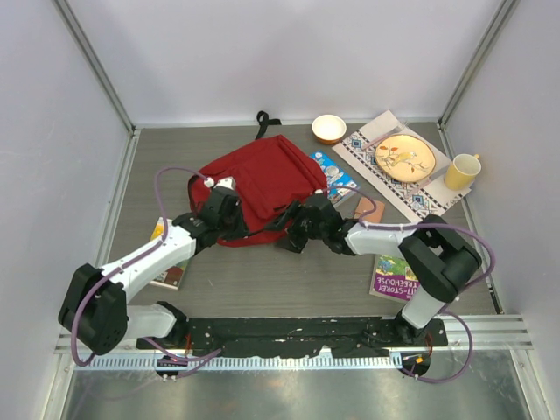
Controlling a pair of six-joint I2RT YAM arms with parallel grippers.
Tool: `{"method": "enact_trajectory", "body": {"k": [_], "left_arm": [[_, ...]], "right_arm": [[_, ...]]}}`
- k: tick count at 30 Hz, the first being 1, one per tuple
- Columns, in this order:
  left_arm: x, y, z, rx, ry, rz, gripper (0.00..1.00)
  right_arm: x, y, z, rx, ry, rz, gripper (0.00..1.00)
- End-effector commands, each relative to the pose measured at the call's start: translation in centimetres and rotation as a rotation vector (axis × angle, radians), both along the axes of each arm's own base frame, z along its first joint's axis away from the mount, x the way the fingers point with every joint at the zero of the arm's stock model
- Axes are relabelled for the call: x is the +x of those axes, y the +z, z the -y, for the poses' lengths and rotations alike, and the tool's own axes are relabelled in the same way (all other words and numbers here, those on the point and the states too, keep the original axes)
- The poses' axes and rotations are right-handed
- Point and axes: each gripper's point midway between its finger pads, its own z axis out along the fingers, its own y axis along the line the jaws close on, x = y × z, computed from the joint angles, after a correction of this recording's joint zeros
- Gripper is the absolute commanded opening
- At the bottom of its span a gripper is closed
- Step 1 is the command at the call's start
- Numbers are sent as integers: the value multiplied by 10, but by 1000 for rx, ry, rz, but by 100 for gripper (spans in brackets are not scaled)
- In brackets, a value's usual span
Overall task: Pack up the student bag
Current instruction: Unzip the student bag at the center of the board.
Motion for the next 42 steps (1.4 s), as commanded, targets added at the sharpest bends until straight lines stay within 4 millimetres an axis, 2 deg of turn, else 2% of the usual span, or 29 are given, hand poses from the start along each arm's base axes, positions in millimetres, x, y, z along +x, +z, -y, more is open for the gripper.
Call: {"method": "enact_trajectory", "body": {"k": [1,3,9,11,12,13,14,15,16,23,24,27,28,30,32,33,38,39,40,42], "left_arm": [[7,29,13,-61,-21,80,0],[6,32,14,-65,-22,87,0],[2,34,18,-65,-52,95,0],[0,33,19,-64,-63,95,0],[0,34,19,-65,-67,97,0],[-1,33,18,-63,-67,97,0],[-1,34,18,-64,-66,98,0],[0,34,17,-61,-60,100,0],[-2,32,15,-54,-56,100,0],[-4,28,-18,72,38,104,0],[-8,26,-25,99,45,94,0],[-12,23,-39,152,72,96,0],[-12,23,-42,164,82,98,0],[-16,22,-48,179,88,93,0],[-20,20,-51,184,87,89,0],[-21,23,-51,176,85,99,0],[-26,26,-51,156,69,112,0],[-26,27,-50,154,64,112,0],[-28,29,-50,146,60,117,0],[-30,29,-48,133,45,119,0]], "right_arm": [[17,22,-22,113,-49,-19,69],[24,15,-19,93,-91,-20,69],[42,11,-23,83,-152,-12,67],[47,10,-30,103,-153,-20,60],[48,10,-32,109,-149,-17,50],[50,10,-34,117,-146,-12,25],[51,11,-34,119,-143,-2,17],[51,12,-34,113,-140,8,3],[53,12,-32,100,-139,22,1],[59,14,-4,-160,-77,192,1],[62,21,-1,-179,-80,224,1],[60,25,9,-252,-38,301,1],[65,28,17,-304,-39,350,1],[71,36,21,-342,-24,398,1],[76,33,33,-407,12,419,1],[80,42,29,-401,35,439,1],[104,65,37,-465,76,522,1],[111,74,39,-462,64,537,1],[111,74,35,-432,99,530,1],[124,84,41,-410,98,541,1]]}}
